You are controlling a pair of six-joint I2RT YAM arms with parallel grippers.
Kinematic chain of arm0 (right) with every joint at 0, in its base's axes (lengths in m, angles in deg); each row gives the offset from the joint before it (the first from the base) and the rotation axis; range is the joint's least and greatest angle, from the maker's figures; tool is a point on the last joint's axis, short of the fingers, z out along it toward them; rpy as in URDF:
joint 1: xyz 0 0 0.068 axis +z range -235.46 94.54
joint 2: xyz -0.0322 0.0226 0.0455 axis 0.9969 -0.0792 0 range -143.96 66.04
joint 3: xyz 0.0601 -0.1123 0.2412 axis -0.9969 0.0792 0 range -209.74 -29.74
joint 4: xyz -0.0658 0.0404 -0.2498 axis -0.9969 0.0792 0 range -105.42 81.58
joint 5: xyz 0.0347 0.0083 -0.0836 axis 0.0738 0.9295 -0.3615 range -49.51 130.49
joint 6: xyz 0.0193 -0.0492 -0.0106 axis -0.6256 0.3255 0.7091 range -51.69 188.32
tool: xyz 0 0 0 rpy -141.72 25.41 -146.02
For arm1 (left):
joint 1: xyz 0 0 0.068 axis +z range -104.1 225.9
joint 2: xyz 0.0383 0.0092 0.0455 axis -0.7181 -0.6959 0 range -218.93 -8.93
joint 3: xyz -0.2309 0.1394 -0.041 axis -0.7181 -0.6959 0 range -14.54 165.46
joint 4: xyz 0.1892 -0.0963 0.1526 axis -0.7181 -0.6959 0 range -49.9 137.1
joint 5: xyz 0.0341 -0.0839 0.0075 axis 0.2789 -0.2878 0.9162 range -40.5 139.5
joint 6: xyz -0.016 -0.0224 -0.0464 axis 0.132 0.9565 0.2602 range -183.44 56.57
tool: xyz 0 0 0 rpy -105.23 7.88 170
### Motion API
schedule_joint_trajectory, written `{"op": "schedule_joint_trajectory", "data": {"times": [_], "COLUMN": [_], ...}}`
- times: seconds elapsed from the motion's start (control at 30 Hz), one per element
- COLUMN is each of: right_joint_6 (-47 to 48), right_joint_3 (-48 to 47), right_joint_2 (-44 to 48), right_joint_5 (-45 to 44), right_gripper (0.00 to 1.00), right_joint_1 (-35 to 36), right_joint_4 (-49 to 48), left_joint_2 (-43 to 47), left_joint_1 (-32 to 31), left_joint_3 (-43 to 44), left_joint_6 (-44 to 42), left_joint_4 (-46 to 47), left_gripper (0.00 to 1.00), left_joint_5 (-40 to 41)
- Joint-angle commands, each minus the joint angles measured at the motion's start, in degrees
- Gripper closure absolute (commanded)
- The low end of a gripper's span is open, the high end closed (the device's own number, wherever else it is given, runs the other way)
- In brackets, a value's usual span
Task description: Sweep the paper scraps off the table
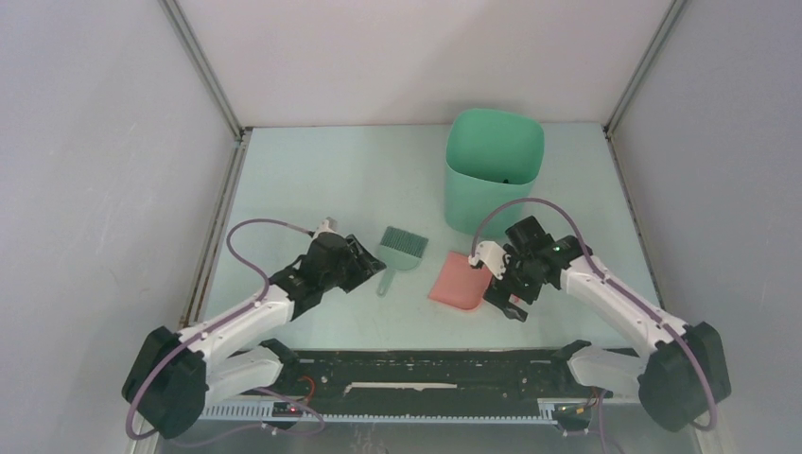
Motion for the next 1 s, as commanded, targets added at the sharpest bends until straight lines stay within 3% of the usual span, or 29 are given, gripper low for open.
{"op": "schedule_joint_trajectory", "data": {"times": [0.0,0.17,0.37,0.4,0.43,0.5,0.6,0.73,0.83,0.97], "right_joint_6": [-2.7,-7.6,-12.9,-13.8,-15.3,-17.9,-21.2,-29.7,-39.4,-40.7], "right_joint_3": [-1.9,-1.8,-1.0,-1.0,-1.0,-1.5,-4.3,-7.3,-4.8,0.2], "right_joint_2": [6.7,13.5,17.9,17.9,17.7,16.9,15.4,15.3,16.1,15.7], "right_joint_5": [1.6,2.6,-4.3,-6.1,-8.4,-9.5,-3.9,12.1,20.7,28.3], "right_gripper": [0.0,0.0,0.0,0.0,0.0,0.0,0.0,0.0,0.0,0.0], "right_joint_1": [-2.6,-10.5,-17.7,-19.1,-20.8,-25.4,-34.5,-45.3,-50.4,-54.0], "right_joint_4": [4.2,1.3,-4.5,-5.5,-6.8,-8.6,-9.4,-12.4,-19.9,-25.5], "left_joint_2": [6.2,7.5,1.7,0.6,-0.2,-2.0,-4.5,-5.7,-4.3,-3.1], "left_joint_1": [0.3,0.3,0.2,0.2,0.2,0.2,0.2,0.2,0.2,0.2], "left_joint_3": [2.1,6.0,18.5,20.6,22.6,26.2,32.2,37.3,33.1,26.4], "left_joint_6": [-6.3,-13.5,-27.6,-30.6,-32.3,-34.8,-40.1,-46.3,-47.7,-48.9], "left_joint_4": [-9.7,-15.4,-24.4,-25.7,-26.7,-28.0,-29.7,-30.7,-27.0,-20.9], "left_gripper": [0.39,0.34,0.31,0.28,0.08,0.0,0.0,0.0,0.0,0.0], "left_joint_5": [6.8,8.5,9.3,9.7,10.5,13.1,13.2,16.2,20.2,19.7]}}
